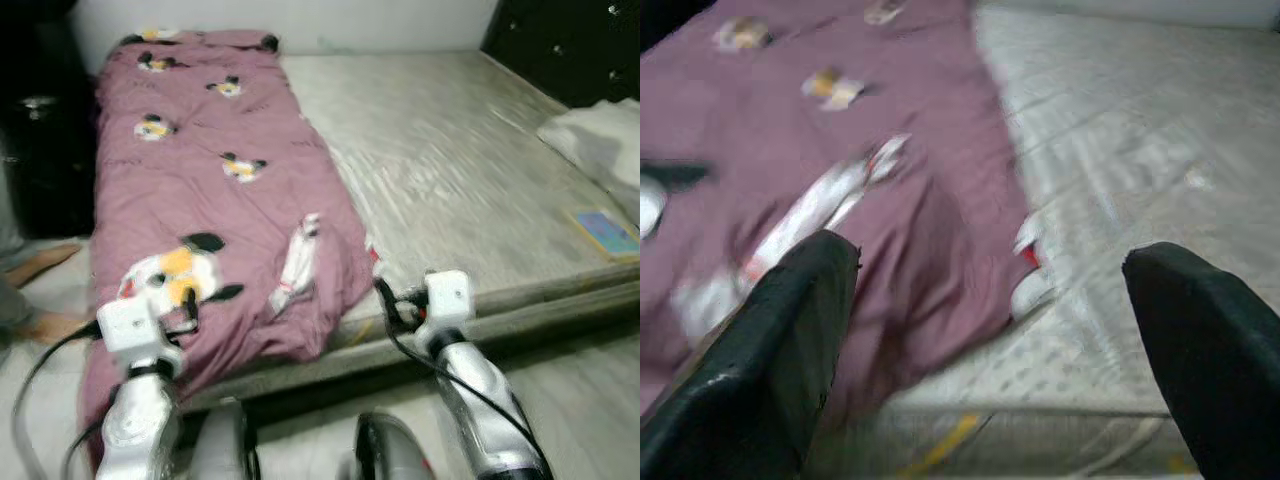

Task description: Clean up the room

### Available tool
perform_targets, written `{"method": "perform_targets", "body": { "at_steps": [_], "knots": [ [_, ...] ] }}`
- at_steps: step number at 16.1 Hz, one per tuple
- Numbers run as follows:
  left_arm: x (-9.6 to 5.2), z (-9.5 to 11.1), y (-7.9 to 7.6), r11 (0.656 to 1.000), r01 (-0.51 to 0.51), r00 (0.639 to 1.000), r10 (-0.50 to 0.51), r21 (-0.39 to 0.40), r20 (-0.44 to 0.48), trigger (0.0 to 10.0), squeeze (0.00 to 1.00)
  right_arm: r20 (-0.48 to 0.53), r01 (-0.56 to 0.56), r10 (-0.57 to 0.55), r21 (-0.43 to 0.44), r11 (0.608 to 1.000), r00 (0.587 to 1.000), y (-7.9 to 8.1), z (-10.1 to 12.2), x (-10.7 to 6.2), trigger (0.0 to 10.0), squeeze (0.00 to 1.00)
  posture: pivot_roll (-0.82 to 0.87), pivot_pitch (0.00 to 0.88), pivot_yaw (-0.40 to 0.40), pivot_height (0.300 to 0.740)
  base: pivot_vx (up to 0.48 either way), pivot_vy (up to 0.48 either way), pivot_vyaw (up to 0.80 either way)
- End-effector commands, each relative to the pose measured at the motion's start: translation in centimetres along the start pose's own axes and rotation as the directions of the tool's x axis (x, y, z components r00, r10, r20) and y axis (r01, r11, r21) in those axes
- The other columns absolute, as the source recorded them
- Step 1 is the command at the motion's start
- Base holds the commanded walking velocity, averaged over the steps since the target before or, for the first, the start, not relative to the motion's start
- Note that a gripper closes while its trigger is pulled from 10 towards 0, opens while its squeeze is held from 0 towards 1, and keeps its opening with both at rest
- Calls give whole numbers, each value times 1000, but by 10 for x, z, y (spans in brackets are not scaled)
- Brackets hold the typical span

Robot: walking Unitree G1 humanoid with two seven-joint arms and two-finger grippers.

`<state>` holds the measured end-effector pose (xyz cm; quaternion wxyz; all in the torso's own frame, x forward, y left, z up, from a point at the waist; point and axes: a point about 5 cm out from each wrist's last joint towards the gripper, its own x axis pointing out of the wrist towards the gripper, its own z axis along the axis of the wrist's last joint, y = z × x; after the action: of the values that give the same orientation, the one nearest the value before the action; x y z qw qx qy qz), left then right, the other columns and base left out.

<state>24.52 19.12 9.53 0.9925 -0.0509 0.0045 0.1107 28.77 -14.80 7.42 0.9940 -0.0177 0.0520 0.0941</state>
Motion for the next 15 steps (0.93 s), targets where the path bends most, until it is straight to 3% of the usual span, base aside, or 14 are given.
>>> {"method": "perform_targets", "body": {
  "at_steps": [1,8,12,15],
  "knots": [
    [-6,-11,9,999,-44,998,44,11,-51,10000,0,11,-18,18,-2,1000,1000,3,4,4,10000,0,45,113,-54,622,0,0,0],
    [-5,-13,13,997,-71,996,72,22,-61,10000,0,11,-30,30,-2,1000,999,4,4,5,10000,0,44,127,-55,622,0,0,0],
    [-6,-13,13,997,-71,995,72,21,-66,10000,0,10,-35,35,3,999,999,6,3,4,10000,0,43,134,-54,580,0,0,0],
    [-6,-12,13,997,-74,995,75,19,-58,10000,0,5,-37,37,4,999,999,6,3,4,10000,0,43,138,-54,580,0,0,0]
  ]
}}
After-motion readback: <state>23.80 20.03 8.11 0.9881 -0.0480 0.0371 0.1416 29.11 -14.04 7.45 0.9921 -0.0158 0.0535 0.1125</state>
